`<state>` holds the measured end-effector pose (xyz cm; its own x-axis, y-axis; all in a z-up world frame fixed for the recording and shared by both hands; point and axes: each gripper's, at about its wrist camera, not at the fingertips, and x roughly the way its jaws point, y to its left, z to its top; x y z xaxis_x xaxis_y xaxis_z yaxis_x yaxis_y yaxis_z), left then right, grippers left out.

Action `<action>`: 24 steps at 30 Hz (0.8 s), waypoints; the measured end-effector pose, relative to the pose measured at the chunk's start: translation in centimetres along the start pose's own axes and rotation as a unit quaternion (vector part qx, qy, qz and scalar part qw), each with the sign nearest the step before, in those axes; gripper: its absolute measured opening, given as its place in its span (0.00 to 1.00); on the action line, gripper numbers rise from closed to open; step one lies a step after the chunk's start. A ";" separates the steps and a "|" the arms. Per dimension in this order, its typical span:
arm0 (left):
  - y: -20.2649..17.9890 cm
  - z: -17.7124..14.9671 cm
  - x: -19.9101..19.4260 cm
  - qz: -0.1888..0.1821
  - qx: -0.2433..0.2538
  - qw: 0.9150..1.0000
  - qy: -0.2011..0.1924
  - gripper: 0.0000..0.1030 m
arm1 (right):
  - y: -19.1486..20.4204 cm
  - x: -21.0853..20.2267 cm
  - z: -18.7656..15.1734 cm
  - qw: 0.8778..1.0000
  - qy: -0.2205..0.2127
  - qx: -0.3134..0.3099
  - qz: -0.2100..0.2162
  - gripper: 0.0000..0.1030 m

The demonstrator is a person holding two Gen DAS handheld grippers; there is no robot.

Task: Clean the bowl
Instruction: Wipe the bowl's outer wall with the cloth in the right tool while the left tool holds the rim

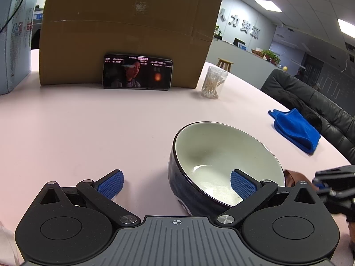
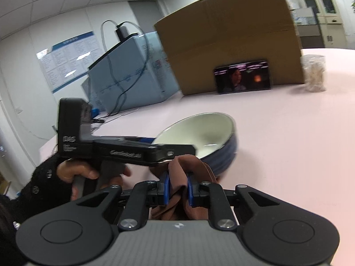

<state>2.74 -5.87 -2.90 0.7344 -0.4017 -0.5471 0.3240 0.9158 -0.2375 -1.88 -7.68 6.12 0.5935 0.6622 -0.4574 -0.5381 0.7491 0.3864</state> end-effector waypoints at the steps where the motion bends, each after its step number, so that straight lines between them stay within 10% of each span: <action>1: 0.0 0.0 0.0 0.000 -0.001 1.000 0.000 1.00 | -0.3 -0.1 0.1 1.000 -0.003 0.004 -0.005 0.19; 24: 1.8 1.3 0.0 -0.040 -0.039 0.998 -0.003 1.00 | -0.2 0.5 -0.1 1.000 -0.001 0.000 -0.022 0.19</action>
<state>4.09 -4.27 -2.32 0.7111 -0.4739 -0.5194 0.3353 0.8779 -0.3419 -1.55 -7.49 5.71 0.6176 0.6284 -0.4730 -0.5116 0.7777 0.3652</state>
